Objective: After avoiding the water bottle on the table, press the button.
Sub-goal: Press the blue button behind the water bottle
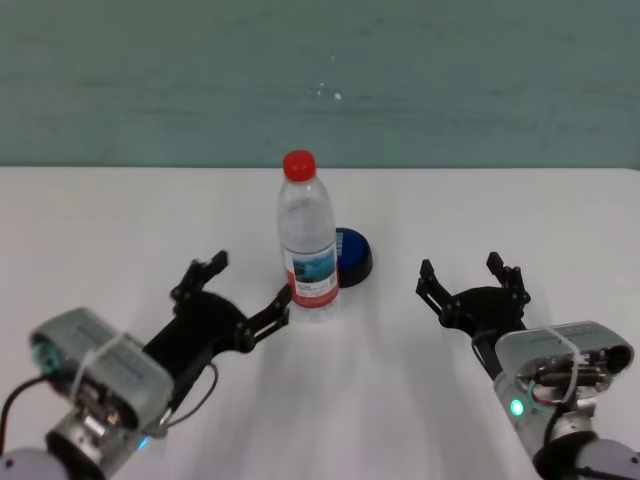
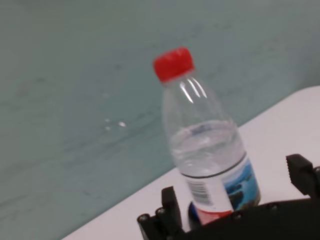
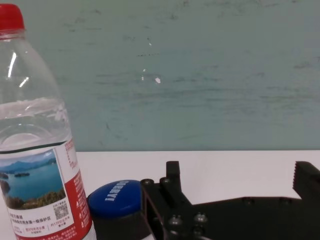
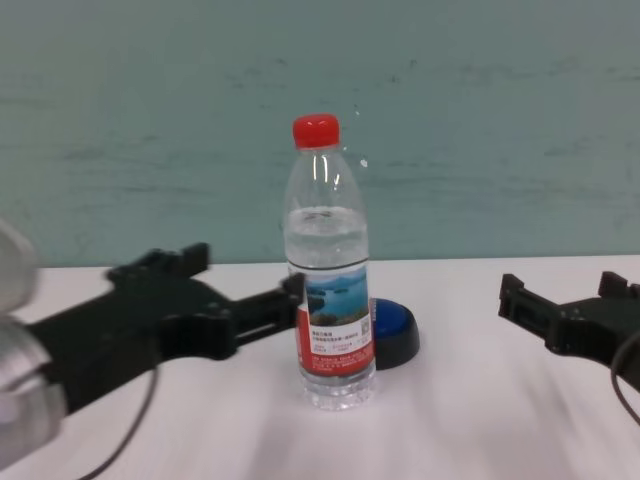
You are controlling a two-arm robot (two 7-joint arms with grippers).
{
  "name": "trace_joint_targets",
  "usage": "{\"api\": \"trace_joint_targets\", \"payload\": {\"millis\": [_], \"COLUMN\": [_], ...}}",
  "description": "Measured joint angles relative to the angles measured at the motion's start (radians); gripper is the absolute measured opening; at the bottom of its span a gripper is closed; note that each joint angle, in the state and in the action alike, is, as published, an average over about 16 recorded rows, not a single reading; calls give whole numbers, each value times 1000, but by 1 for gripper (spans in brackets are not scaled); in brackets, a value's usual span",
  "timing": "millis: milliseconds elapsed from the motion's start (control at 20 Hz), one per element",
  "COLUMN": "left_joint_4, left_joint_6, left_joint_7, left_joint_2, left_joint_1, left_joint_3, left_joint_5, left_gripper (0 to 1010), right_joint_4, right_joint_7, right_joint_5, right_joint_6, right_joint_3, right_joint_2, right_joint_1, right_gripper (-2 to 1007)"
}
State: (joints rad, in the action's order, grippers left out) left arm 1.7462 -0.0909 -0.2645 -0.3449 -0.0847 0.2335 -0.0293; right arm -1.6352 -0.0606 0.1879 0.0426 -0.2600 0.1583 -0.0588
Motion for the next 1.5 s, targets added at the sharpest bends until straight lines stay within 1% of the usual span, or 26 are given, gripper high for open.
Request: {"api": "trace_joint_targets", "payload": {"millis": [200,350,500,700,900,1150,1350,1500], "left_joint_4": [69,111,138,148,140,115,82,48], "left_joint_6": [-2,-11,-28,-55,-83,-119,-146,-163], "left_joint_7": [6,6,-3,-22,-46,-74,-93,-109], "left_joint_2": [-27,-50,-73,-99,-120,-138,-145,-148], "left_joint_1": [-68,-116,-153,-178,-183,-170,-149,-125], "left_joint_3": [-45,-85,-125,-173,-212,-248,-268,-275], "left_joint_5": [9,19,32,54,81,121,153,174], "left_gripper": [1000,1000,1000,1000,1000,1000,1000,1000], "right_joint_4": [0,0,0,0,0,0,0,0], "right_joint_7": [0,0,0,0,0,0,0,0], "right_joint_5": [0,0,0,0,0,0,0,0], "right_joint_6": [0,0,0,0,0,0,0,0], "right_joint_3": [0,0,0,0,0,0,0,0], "right_joint_2": [0,0,0,0,0,0,0,0], "right_joint_1": [0,0,0,0,0,0,0,0], "right_gripper": [1003,1003,1003,1003,1003,1003,1003,1003]}}
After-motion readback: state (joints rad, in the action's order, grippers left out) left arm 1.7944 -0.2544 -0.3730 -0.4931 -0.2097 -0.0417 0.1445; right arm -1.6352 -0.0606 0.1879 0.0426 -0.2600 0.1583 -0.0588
